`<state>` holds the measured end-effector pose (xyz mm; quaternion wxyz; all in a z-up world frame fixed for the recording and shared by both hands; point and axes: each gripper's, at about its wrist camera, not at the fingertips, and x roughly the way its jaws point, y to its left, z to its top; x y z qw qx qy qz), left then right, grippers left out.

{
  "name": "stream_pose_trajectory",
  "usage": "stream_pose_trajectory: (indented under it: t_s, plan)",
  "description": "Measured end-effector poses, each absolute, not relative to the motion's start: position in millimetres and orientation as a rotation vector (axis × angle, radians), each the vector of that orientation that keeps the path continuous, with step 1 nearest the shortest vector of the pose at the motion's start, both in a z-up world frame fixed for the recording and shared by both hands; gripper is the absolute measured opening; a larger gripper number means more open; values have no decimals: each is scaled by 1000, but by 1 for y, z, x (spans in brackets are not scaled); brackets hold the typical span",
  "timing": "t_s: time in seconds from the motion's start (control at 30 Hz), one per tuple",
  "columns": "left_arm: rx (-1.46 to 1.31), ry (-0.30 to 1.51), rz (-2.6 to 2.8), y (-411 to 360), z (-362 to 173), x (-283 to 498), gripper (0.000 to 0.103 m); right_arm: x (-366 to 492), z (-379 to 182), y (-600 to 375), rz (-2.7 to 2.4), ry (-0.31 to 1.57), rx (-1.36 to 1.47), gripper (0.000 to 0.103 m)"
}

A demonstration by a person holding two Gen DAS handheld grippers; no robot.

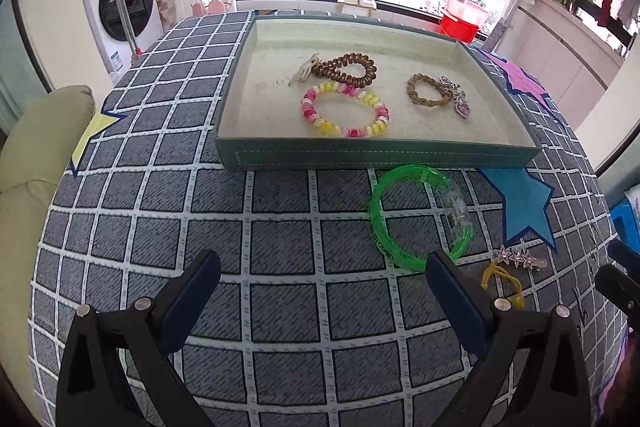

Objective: Organize jewelry
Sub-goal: 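Withdraw both open tools from the tray toward the green bangle, then grasp the green bangle with the left tool while the right tool grasps the silver star hair clip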

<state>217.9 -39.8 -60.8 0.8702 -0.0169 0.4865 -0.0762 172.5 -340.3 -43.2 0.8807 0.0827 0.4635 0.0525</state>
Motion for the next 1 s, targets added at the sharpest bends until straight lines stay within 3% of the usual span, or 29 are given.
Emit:
stream_pose_trajectory:
  t_s: [0.27, 0.6, 1.0]
  plan:
    - [-22, 1024, -186, -49, -66, 229, 103, 171, -45, -333, 107, 982, 142, 102]
    - [21, 1028, -200, -62, -71, 245, 103, 175, -61, -314, 136, 1029, 30, 80]
    - [83, 1042, -202, -81, -79, 251, 100, 198, -85, -288, 232, 1055, -120, 63]
